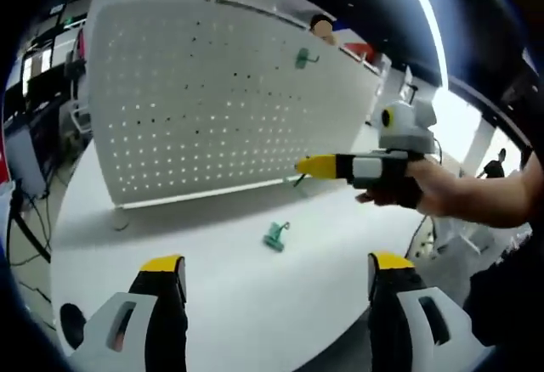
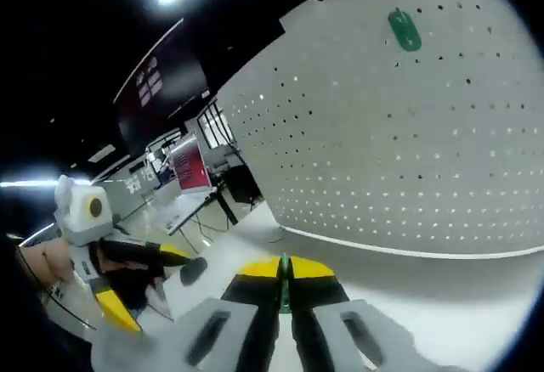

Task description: Insert the hook assembly into the mounting plate slot until the hook locks in place.

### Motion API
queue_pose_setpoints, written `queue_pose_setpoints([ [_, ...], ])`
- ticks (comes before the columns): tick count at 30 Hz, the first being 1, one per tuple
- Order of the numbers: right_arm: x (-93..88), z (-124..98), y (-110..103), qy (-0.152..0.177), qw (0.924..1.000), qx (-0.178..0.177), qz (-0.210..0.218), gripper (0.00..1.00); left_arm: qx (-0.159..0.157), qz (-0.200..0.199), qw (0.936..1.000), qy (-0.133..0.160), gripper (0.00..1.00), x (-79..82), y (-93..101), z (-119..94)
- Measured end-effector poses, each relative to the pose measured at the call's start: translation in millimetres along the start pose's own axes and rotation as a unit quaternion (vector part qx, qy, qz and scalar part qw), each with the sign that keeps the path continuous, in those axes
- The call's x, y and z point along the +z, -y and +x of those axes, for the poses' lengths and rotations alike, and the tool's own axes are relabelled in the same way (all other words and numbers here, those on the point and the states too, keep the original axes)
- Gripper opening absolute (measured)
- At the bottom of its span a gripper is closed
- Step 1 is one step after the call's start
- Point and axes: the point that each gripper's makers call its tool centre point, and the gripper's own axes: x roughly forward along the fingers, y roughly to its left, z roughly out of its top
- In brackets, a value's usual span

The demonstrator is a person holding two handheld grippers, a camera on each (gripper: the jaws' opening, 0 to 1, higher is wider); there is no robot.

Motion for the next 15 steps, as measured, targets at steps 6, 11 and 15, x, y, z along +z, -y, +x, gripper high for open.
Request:
queue_pose_setpoints([
  [6,12.5,-6.2,-24.1,0.03,0.9993,0.014,0.017,0.0,-0.014,-0.022,0.9995,0.016,0.86,11.4,8.9,4.2],
  [11,11.4,-8.5,-50.8,0.038,0.9986,0.036,0.01,0.0,-0.029,-0.084,0.9952,0.04,0.75,20.0,15.0,12.3],
  [15,11.4,-11.2,-69.0,0.054,0.9973,0.044,0.02,0.0,-0.035,-0.101,0.9933,0.045,0.62,21.5,18.3,16.1],
])
